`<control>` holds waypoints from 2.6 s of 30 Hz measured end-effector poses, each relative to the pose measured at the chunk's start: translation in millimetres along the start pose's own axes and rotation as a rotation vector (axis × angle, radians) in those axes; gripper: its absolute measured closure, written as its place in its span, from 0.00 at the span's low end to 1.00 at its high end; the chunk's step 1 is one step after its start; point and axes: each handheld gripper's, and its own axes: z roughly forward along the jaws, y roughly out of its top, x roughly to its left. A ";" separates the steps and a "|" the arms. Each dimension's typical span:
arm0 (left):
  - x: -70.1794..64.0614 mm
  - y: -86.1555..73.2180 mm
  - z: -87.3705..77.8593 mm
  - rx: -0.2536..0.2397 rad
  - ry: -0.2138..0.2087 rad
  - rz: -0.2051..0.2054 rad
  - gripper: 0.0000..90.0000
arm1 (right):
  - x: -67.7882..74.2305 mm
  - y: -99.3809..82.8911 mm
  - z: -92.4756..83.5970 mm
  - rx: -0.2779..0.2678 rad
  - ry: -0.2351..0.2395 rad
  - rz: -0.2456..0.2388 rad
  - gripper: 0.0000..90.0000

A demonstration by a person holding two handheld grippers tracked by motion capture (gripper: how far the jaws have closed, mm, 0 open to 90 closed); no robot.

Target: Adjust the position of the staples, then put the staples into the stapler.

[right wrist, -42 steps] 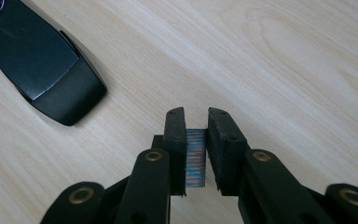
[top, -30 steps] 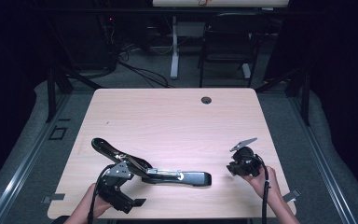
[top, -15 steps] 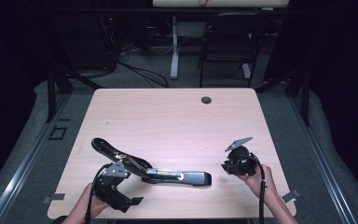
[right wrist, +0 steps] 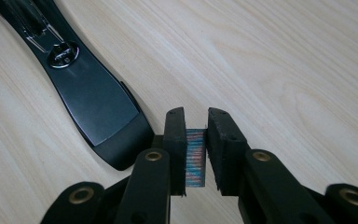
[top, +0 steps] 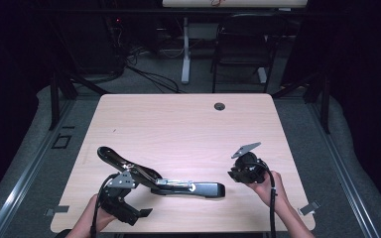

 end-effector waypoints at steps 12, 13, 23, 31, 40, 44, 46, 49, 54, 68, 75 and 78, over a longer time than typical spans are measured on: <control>0.3 0.2 0.5 0.007 0.000 0.003 0.00 | 5.7 16.7 5.4 -0.004 0.017 -0.037 0.87; 0.4 0.1 0.5 0.008 0.000 0.003 0.00 | 6.6 17.5 6.0 -0.011 0.018 -0.039 0.87; 0.8 0.1 0.9 0.013 -0.004 0.004 0.00 | 6.2 18.3 4.3 -0.018 0.026 -0.036 0.87; 1.2 -0.5 0.9 0.011 -0.005 -0.002 0.00 | 7.3 22.7 8.0 -0.014 0.030 -0.055 0.87; 2.5 -1.3 0.5 0.010 -0.002 -0.011 0.00 | 10.2 37.6 13.5 -0.024 0.044 -0.090 0.87; 2.1 -0.8 1.2 0.015 -0.004 -0.007 0.00 | 12.1 40.2 15.2 -0.022 0.049 -0.101 0.87; 2.1 -0.6 1.3 0.014 -0.004 -0.006 0.00 | 13.2 40.7 15.2 -0.020 0.051 -0.107 0.87; 2.0 -0.9 1.0 0.015 -0.004 -0.006 0.00 | 12.9 40.6 14.7 -0.022 0.052 -0.105 0.87; 2.7 -1.9 -0.1 0.017 -0.006 -0.005 0.00 | 13.7 42.1 15.4 -0.025 0.052 -0.109 0.87; 2.4 -2.3 -0.9 0.021 -0.021 -0.002 0.00 | 19.3 59.3 15.3 -0.052 0.074 -0.140 0.87; 7.1 -5.1 -4.4 0.026 -0.028 -0.017 0.00 | 27.3 69.9 21.3 -0.059 0.106 -0.172 0.87; 8.9 -6.6 -5.2 0.027 -0.025 -0.022 0.00 | 30.1 73.6 23.3 -0.060 0.120 -0.179 0.87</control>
